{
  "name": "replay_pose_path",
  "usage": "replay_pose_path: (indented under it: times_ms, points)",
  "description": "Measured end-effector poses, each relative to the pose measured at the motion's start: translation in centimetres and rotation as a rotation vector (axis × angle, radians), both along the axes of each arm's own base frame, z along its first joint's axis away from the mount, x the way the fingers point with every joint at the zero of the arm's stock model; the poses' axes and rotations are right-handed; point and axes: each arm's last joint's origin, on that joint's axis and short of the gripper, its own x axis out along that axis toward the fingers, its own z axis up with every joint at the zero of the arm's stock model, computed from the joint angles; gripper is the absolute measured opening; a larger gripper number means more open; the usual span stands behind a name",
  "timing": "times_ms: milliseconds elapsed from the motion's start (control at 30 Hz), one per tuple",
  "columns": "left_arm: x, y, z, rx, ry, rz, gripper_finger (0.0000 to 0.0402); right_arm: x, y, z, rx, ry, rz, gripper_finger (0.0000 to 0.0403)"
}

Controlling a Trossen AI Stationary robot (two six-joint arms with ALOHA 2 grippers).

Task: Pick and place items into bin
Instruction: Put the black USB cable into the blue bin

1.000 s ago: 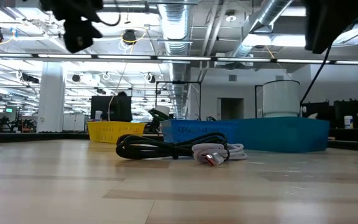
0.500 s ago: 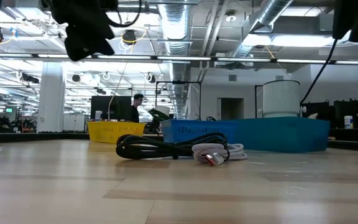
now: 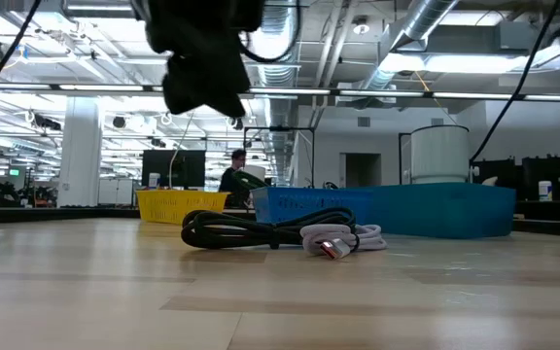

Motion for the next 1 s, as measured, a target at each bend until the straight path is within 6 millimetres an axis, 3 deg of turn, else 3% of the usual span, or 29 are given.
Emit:
replay_pose_path:
  times_ms: [233,567,1000]
  points:
    - [2.2,-0.4,-1.6,0.132,0.185,0.005,0.0135,-1.5,1.3,0.0,-0.002,0.012,0.075,0.0111]
    - [4.3,-1.1,-3.8,0.162,0.255,-0.026,0.0135,-3.3,2.8,0.0,0.003,0.001,0.127,0.0111]
    - [4.6,-0.2,-4.1,0.215,0.282,-0.112,0.0135,-4.7,3.7,0.0,0.034,-0.062,0.059,0.0110]
